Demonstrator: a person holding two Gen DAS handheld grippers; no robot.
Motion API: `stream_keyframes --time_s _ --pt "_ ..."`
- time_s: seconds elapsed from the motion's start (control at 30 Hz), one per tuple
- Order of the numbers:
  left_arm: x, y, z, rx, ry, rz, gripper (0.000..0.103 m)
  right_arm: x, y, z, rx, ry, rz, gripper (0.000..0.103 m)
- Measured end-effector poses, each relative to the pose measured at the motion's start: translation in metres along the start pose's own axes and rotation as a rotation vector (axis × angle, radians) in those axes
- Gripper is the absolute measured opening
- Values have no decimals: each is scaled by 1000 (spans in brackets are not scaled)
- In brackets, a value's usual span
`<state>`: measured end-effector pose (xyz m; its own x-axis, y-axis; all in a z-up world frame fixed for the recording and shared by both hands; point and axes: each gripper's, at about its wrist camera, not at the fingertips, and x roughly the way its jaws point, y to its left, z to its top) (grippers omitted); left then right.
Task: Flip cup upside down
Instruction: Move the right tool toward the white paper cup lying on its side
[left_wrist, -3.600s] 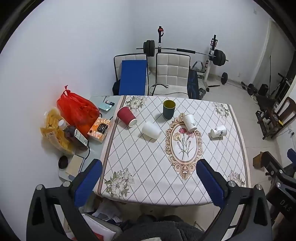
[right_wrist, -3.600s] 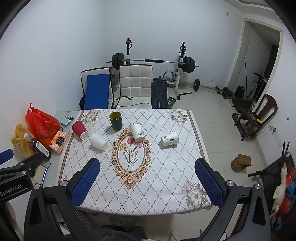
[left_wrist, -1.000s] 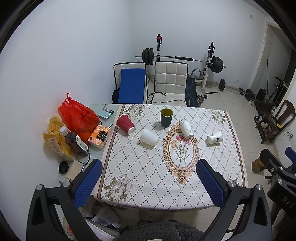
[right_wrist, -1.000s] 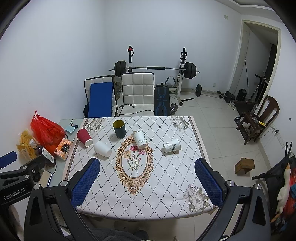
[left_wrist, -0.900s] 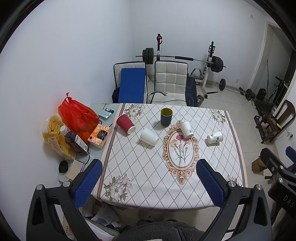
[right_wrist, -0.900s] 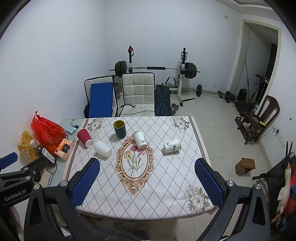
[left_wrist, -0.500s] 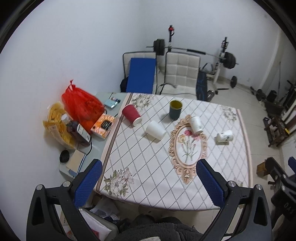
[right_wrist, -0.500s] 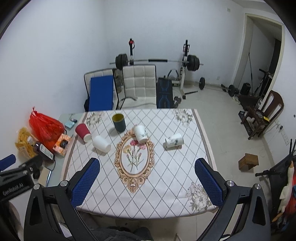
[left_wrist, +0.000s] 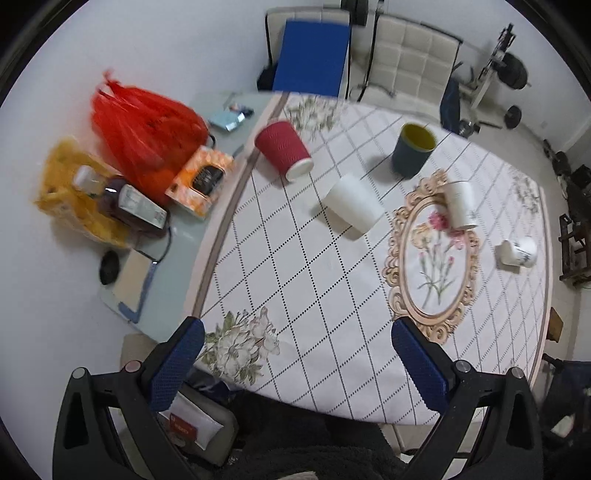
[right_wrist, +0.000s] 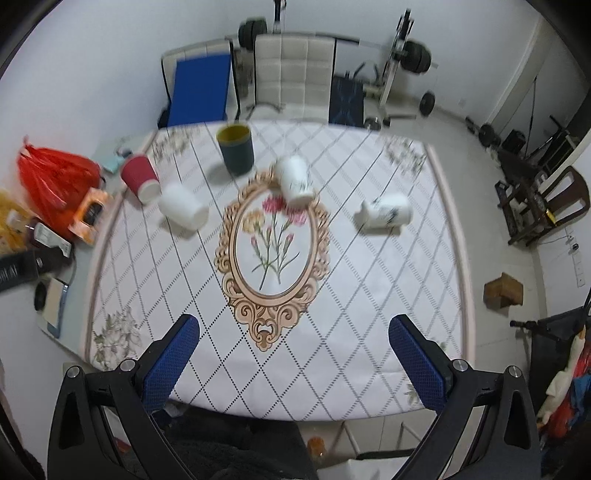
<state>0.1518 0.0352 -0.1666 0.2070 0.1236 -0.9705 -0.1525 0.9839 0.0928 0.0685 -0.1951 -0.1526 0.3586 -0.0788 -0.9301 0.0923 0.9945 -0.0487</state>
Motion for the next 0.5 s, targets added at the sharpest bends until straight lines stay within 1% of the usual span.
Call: stream_keyframes --time_s 0.07,0.13,0.27,0.4,0.5 --pt "24 -1 17 -3 43 -4 103 33 10 7 0 43 -5 103" --pt "45 -4 32 5 72 1 103 66 19 15 3 91 -8 103" --pt "87 -12 65 19 135 -13 103 123 38 30 -7 180 -3 103" --pt "126 -18 94 8 211 -68 103 172 57 43 -21 254 -5 103" --pt "152 -20 115 -34 275 -132 103 199 69 51 -34 299 -12 103"
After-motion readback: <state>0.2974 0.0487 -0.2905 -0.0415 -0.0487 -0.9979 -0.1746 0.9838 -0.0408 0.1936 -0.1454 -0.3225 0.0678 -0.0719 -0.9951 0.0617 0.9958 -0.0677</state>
